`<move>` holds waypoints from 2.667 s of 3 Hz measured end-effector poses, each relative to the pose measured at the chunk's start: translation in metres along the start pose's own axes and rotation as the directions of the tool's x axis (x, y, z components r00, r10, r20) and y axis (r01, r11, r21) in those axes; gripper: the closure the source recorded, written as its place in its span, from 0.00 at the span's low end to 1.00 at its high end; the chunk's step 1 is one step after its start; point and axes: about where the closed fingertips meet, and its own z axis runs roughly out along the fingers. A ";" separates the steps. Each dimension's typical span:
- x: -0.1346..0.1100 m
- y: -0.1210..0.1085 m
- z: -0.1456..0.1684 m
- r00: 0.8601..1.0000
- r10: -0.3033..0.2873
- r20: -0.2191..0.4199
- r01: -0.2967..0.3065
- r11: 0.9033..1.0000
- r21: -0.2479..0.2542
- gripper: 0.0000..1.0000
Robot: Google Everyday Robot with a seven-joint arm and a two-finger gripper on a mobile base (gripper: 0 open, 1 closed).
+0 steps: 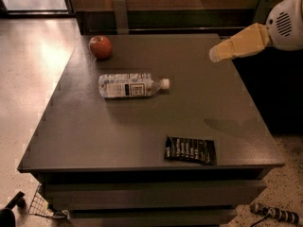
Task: Place blue plastic bottle upright
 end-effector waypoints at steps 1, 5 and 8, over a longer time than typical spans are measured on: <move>-0.003 -0.001 -0.001 0.996 0.089 0.014 -0.089 0.996 0.005 0.00; -0.025 0.049 0.024 0.812 0.543 -0.213 -0.552 0.834 0.023 0.00; -0.041 0.084 0.041 0.533 0.836 -0.135 -0.833 0.546 0.093 0.00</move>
Offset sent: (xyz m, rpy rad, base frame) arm 0.0131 0.0066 0.0019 0.1701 0.0095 -0.1271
